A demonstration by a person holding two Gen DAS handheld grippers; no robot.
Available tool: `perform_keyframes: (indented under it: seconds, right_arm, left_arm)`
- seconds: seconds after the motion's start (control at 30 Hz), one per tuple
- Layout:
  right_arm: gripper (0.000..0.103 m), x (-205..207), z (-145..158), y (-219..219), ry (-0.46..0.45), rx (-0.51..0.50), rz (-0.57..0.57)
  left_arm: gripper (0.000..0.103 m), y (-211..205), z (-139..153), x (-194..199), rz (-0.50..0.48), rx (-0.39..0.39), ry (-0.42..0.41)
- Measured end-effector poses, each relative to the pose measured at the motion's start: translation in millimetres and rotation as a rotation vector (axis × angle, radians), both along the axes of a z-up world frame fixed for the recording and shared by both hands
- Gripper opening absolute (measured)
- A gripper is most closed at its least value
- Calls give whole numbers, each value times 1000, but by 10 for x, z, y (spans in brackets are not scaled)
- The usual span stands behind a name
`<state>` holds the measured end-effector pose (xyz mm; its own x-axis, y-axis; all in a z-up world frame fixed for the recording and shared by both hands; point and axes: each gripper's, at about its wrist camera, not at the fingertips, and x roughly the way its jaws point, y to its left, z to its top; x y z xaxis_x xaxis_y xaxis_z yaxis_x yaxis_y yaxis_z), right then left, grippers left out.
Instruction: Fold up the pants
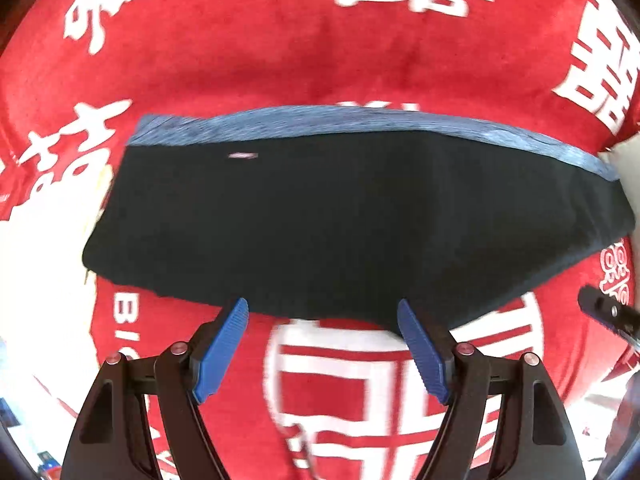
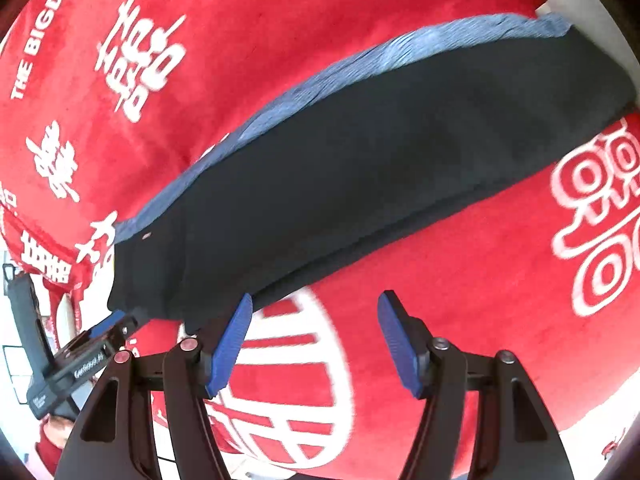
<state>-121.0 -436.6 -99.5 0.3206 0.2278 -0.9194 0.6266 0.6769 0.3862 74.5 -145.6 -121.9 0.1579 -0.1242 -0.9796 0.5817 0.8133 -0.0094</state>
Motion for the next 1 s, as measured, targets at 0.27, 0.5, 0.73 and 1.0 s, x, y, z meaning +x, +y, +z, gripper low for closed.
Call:
perform_keyframes:
  seconds: [0.27, 0.5, 0.73, 1.0]
  right_arm:
    - [69, 318, -288, 592, -49, 180, 63]
    - [58, 572, -510, 790, -48, 204, 72]
    - [45, 467, -499, 622, -94, 266, -31]
    - [43, 413, -542, 557, -103, 293, -110]
  left_arm:
    - [78, 285, -236, 337, 103, -12, 0]
    - [78, 187, -321, 420, 88, -32, 0]
    - [78, -19, -342, 381, 51, -46, 9]
    - [78, -229, -373, 291, 4, -39, 16]
